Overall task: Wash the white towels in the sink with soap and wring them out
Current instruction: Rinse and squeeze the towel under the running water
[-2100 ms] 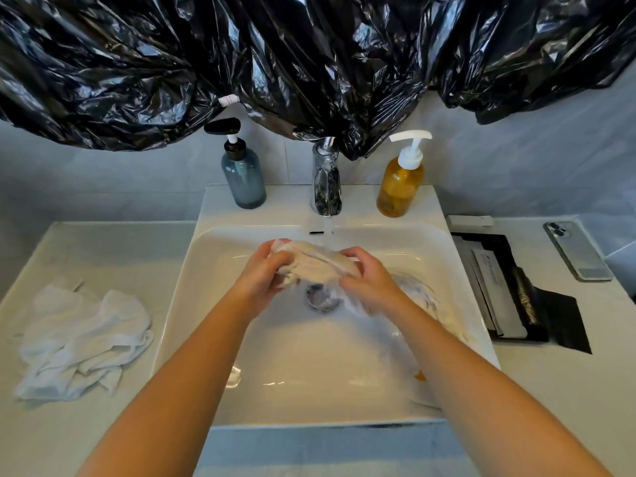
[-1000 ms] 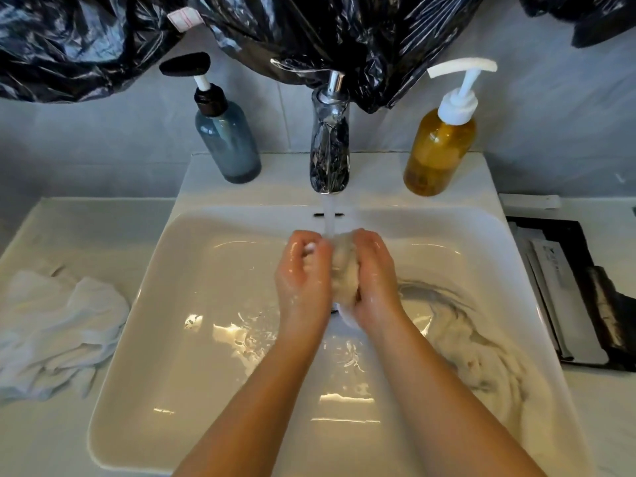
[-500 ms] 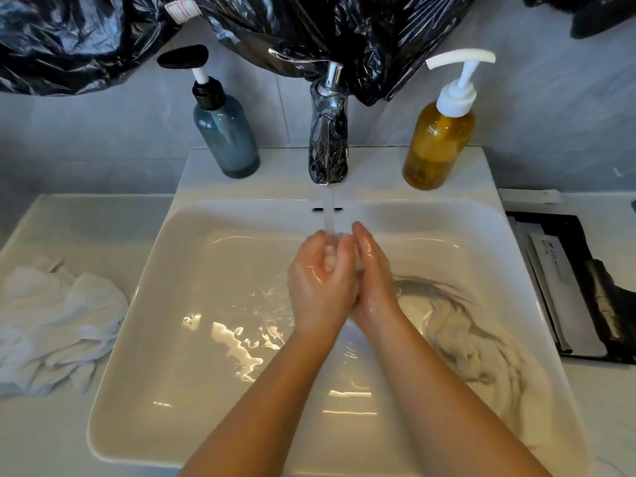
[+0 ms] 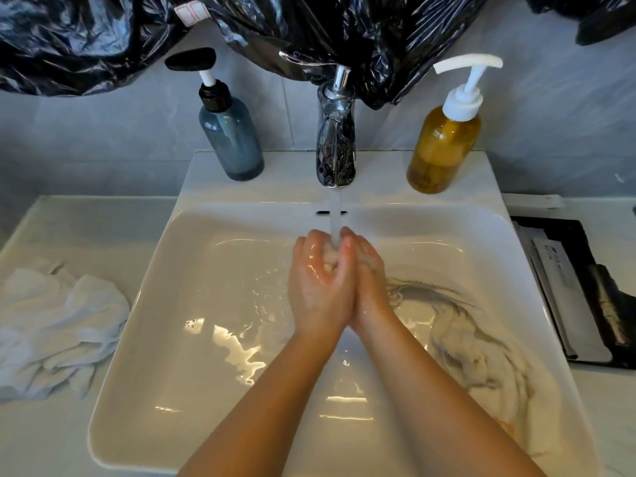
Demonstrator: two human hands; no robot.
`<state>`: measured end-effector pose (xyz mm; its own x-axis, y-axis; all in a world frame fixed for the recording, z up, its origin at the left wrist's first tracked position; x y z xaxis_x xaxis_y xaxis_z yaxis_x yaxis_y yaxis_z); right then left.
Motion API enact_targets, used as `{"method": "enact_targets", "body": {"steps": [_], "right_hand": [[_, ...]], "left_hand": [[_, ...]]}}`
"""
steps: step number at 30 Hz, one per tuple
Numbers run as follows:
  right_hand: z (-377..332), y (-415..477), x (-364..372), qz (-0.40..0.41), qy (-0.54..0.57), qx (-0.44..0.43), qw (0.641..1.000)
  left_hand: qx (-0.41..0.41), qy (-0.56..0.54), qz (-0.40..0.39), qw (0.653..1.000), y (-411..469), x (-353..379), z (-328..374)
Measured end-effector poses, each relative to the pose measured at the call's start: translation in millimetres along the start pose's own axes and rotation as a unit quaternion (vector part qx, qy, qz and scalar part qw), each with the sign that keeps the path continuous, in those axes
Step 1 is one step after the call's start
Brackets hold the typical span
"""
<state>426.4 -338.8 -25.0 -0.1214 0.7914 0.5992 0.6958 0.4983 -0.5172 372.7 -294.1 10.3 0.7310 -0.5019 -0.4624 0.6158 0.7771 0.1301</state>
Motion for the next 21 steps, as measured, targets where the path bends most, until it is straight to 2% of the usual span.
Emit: {"method": "enact_targets", "body": {"steps": [3,5,7,10,13,14,18,21], "right_hand": [[3.1,0.2,0.7,0.060,-0.048,-0.016,0.997],[-0.2,0.2,-1.7,0.095,-0.081,-0.039,0.991],[-0.9,0.6,-4.7,0.100,-0.056,-0.027,0.993],[-1.0,2.2,-7.8,0.084,-0.016,-0.046,0.995],[2.2,1.9,-7.0,0.060,-0.003,-0.065,0.996],[2.6,0.6,-6.1,0.054,-0.011,-0.069,0.996],[-6.9,-0.9,-4.0,0.085,-0.050,-0.052,0.994],[-16.5,-2.5,-3.9,0.081,-0.070,-0.084,0.991]], "left_hand": [[-0.063,0.029,-0.005,0.998,26.1,9.2,-9.4],[-0.133,-0.026,-0.024,0.990,42.7,9.2,-21.6],[-0.161,-0.084,-0.046,0.982,43.4,5.4,-28.4],[-0.099,-0.109,-0.039,0.988,22.8,-2.3,-20.1],[0.021,-0.044,-0.006,0.999,1.2,-1.8,-7.9],[0.030,-0.021,0.004,0.999,0.5,1.7,-7.9],[-0.069,0.034,-0.020,0.997,28.7,10.4,-18.6],[-0.207,-0.112,-0.047,0.971,40.0,4.4,-23.6]]}}
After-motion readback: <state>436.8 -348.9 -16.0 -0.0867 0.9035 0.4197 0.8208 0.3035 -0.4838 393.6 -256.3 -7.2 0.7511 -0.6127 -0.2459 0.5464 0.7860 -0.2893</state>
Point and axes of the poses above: each hand's wrist, its own y-axis towards the middle knuckle, its own x-axis out of the palm, z = x × y, the point moved 3 cm from there along y, towards the middle knuckle, and after that the axes turned 6 degrees about y, right-handed, at the moved point
